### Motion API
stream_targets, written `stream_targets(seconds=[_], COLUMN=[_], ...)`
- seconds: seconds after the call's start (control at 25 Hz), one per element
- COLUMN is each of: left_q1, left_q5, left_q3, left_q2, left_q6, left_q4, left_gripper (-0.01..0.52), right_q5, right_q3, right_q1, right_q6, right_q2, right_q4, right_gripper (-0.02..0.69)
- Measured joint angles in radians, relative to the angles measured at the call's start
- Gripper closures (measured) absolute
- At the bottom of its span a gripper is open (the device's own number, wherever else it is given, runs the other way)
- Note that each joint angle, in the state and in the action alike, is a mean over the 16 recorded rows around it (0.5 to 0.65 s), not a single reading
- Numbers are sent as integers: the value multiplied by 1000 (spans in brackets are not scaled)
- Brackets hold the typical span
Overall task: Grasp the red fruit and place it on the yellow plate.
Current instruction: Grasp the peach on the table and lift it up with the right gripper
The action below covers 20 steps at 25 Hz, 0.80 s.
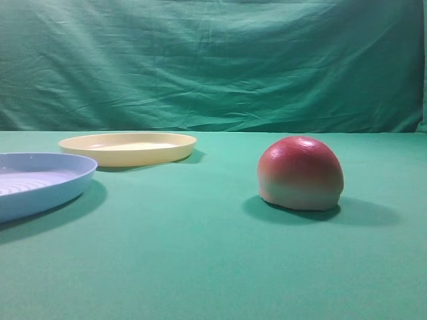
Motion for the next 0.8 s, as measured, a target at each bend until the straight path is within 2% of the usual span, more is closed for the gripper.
stream_targets(seconds=[0.2,0.4,0.68,0.8], left_q1=[0,0,0,0], left_q5=[0,0,0,0], left_q3=[0,0,0,0], left_q2=[0,0,0,0], left_q6=[0,0,0,0], left_q4=[0,0,0,0], left_gripper=[514,514,514,514], right_q5=[58,78,30,3], right_q3=[-52,-111,-185,-218], right_q1=[41,140,332,395], right_q6=[-104,-183,-206,-207], right_q2=[108,229,410,487], right_q4=[99,144,110,89], right_gripper=[665,665,658,619])
